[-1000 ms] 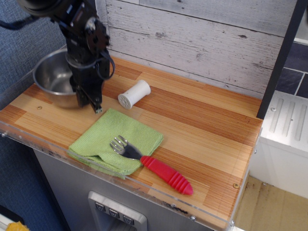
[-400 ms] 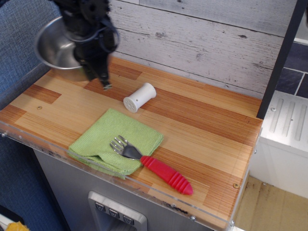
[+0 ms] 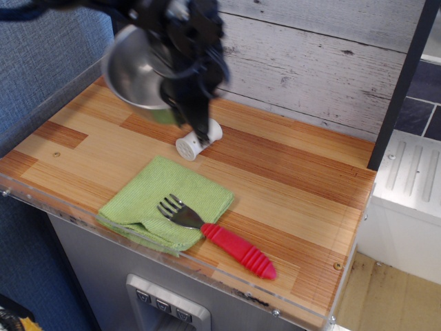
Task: Move the bowl behind the red fork
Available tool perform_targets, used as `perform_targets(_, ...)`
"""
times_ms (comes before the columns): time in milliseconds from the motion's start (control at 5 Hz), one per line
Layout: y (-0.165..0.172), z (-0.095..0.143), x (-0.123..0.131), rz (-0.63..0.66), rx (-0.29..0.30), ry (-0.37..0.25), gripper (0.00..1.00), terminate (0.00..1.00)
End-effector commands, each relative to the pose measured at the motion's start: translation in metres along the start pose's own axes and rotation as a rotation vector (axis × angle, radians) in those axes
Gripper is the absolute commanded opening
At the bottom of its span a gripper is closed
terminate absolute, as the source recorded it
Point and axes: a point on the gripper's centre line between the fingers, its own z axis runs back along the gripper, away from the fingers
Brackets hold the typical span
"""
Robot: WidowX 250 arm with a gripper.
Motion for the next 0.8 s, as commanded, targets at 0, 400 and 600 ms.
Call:
perform_targets(0,-0.044,0.011,0.039,-0.136,-0.026,-0.090,0.00,0.00)
perform_targets(400,-0.073,-0.007,0.064,-0.259,-0.097,-0.110,0.00,0.00)
perform_targets(600,-0.077,-0.015,0.071,-0.290,-0.123,-0.096,0.00,0.00)
